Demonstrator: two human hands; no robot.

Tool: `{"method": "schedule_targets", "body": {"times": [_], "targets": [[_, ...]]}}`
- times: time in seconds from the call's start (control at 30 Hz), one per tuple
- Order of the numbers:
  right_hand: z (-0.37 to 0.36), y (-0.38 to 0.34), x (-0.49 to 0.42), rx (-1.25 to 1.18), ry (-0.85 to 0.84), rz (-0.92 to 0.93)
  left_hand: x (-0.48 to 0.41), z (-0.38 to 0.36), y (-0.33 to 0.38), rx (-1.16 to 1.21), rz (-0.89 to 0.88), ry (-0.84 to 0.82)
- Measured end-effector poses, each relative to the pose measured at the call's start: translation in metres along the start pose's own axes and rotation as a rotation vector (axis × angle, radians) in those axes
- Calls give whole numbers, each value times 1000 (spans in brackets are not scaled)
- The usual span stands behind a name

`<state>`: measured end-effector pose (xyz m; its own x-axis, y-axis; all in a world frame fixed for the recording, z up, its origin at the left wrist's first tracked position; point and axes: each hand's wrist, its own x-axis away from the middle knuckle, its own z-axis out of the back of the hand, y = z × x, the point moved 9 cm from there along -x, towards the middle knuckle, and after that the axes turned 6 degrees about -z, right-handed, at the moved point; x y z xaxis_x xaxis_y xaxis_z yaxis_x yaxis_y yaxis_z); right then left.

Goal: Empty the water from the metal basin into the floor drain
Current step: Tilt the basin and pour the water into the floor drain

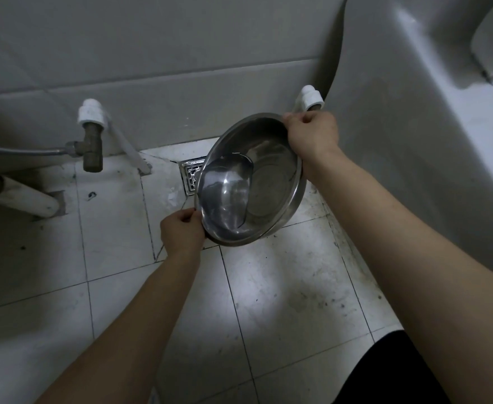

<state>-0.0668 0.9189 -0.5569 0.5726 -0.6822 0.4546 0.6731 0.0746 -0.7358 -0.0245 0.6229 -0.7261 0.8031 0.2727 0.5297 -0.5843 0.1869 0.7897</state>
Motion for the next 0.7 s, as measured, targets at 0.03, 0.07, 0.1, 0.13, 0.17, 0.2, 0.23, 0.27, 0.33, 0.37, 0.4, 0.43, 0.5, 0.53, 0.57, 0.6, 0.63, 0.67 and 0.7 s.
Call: {"method": "schedule_targets", "body": {"times": [0.03, 0.07, 0.1, 0.13, 0.17, 0.2, 0.23, 0.27, 0.33, 0.37, 0.4, 0.43, 0.5, 0.53, 0.57, 0.6, 0.63, 0.67, 0.7], "targets": [[0, 0, 0, 0, 0, -1, 0, 0, 0, -1, 1, -2], [0, 0, -1, 1, 0, -1, 0, 0, 0, -2, 1, -3], [-1, 0, -1, 1, 0, 1, 0, 0, -1, 0, 2, -3], [-1, 0, -1, 2, 1, 3, 0, 0, -1, 3, 5, -1], [-1, 0, -2, 5, 2, 4, 0, -1, -1, 5, 7, 0], [-1, 0, -2, 11, 3, 5, 0, -1, -2, 3, 9, -1], [-1, 0, -3, 16, 2, 3, 0, -1, -2, 0, 10, -2], [-2, 0, -3, 18, -1, 1, 1, -2, -2, 1, 12, -3], [-3, 0, -3, 19, -8, 1, 1, -2, -2, 4, 12, -3], [-3, -1, -3, 18, -11, 4, 2, -2, -2, 3, 12, -4], [-4, -1, -2, 17, -13, 7, 2, -2, -2, -2, 13, -5], [-4, -1, -2, 16, -12, 9, 2, -2, -2, -7, 14, -6], [-4, -2, -2, 9, -10, 12, 2, -1, -2, -9, 15, -4], [-4, -2, -2, 4, -12, 11, 2, -1, -2, -10, 13, -2], [-4, -2, -2, 1, -15, 9, 1, -1, -1, -15, 11, -1], [-5, -2, -2, -2, -18, 9, 2, -2, -1, -21, 9, -2], [-4, -2, -2, -4, -20, 12, 2, -2, -1, -25, 9, -2], [-4, -3, -2, -6, -20, 15, 2, -2, -1, -26, 12, -2], [-4, -3, -2, -8, -21, 16, 2, -2, -1, -25, 15, -1]]}}
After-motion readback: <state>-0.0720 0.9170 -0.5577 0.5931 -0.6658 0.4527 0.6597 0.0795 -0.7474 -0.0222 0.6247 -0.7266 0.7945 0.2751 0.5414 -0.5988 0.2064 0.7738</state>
